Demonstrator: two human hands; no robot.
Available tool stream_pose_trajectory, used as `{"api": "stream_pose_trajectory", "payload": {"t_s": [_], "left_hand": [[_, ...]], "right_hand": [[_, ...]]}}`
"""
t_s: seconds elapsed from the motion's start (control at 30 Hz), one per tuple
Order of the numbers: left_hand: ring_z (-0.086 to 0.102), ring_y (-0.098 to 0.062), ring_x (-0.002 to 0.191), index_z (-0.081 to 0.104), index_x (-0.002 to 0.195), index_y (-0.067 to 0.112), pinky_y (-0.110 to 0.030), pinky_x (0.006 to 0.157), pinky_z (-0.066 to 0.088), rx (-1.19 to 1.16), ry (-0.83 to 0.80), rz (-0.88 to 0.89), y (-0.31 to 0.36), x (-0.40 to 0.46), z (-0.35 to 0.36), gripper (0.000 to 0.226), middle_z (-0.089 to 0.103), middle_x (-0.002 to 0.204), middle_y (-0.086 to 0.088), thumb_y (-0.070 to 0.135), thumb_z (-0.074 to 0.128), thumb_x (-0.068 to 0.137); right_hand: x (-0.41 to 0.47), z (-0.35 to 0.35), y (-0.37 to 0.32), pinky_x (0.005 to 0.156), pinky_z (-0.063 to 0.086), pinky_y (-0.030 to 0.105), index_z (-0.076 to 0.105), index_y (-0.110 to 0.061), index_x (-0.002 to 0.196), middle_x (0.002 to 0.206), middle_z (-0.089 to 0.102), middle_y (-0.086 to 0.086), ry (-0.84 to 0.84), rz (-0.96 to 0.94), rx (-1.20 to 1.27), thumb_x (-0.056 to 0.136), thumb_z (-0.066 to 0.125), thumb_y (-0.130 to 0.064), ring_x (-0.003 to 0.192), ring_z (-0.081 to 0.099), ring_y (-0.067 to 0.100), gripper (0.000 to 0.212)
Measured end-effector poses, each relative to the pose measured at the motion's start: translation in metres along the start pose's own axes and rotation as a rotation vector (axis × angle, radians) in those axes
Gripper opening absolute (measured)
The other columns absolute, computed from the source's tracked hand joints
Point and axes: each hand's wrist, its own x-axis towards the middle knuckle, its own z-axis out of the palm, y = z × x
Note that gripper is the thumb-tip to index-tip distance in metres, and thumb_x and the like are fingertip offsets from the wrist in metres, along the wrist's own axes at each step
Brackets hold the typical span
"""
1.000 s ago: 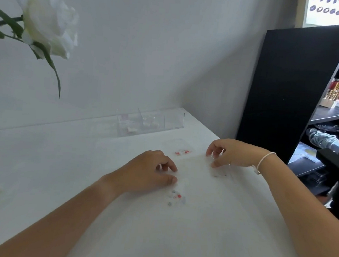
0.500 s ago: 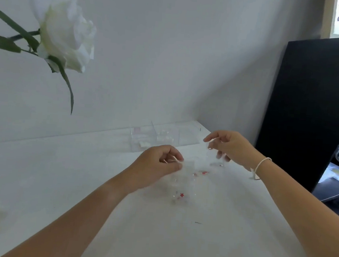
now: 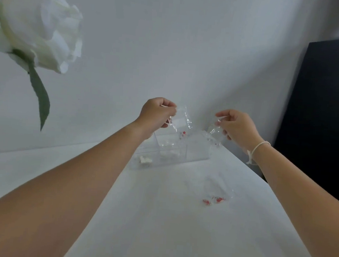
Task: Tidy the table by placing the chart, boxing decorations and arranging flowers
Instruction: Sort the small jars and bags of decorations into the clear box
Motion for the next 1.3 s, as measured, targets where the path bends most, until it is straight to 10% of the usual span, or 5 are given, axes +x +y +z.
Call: {"api": "stream_pose_trajectory", "payload": {"t_s": [0.6, 0.8, 1.0, 1.3], "left_hand": [[0.048, -0.009, 0.062, 0.063, 0.09, 0.013, -0.005, 0.035, 0.032, 0.117, -0.061, -0.027, -0.022, 0.046, 0.034, 0.012, 0.056, 0.072, 0.005, 0.006, 0.055, 0.082], [0.047, -0.02, 0.073, 0.059, 0.079, 0.013, -0.025, 0.069, 0.04, 0.261, -0.104, 0.02, -0.031, 0.048, 0.037, 0.008, 0.056, 0.077, -0.004, 0.007, 0.055, 0.079], [0.034, -0.017, 0.071, 0.049, 0.067, 0.014, -0.028, 0.065, 0.029, 0.513, -0.106, 0.042, -0.039, 0.048, 0.034, 0.011, 0.042, 0.075, -0.007, 0.009, 0.051, 0.077], [0.054, -0.014, 0.1, 0.069, 0.101, 0.02, -0.022, 0.083, 0.036, 0.553, 0.014, 0.193, -0.039, 0.022, 0.001, 0.022, 0.065, 0.113, 0.0, 0.026, 0.056, 0.085]], "right_hand": [[0.024, -0.003, 0.009, 0.038, 0.034, 0.005, 0.06, -0.02, 0.09, 0.071, 0.063, -0.013, 0.05, -0.13, -0.069, 0.081, 0.046, -0.002, 0.054, 0.046, 0.009, 0.024], [0.026, 0.001, 0.006, 0.043, 0.037, 0.007, 0.061, -0.02, 0.087, 0.071, 0.063, -0.014, 0.036, -0.155, -0.056, 0.082, 0.047, -0.003, 0.055, 0.047, 0.007, 0.023], [0.027, 0.014, -0.004, 0.056, 0.037, 0.019, 0.06, -0.02, 0.084, 0.08, 0.066, -0.003, -0.021, -0.188, -0.022, 0.082, 0.05, -0.005, 0.059, 0.045, 0.007, 0.018], [0.035, 0.041, -0.011, 0.038, 0.03, 0.006, 0.06, -0.021, 0.076, 0.069, 0.065, -0.011, -0.23, -0.238, -0.146, 0.084, 0.05, -0.004, 0.04, 0.045, -0.004, 0.022]]}}
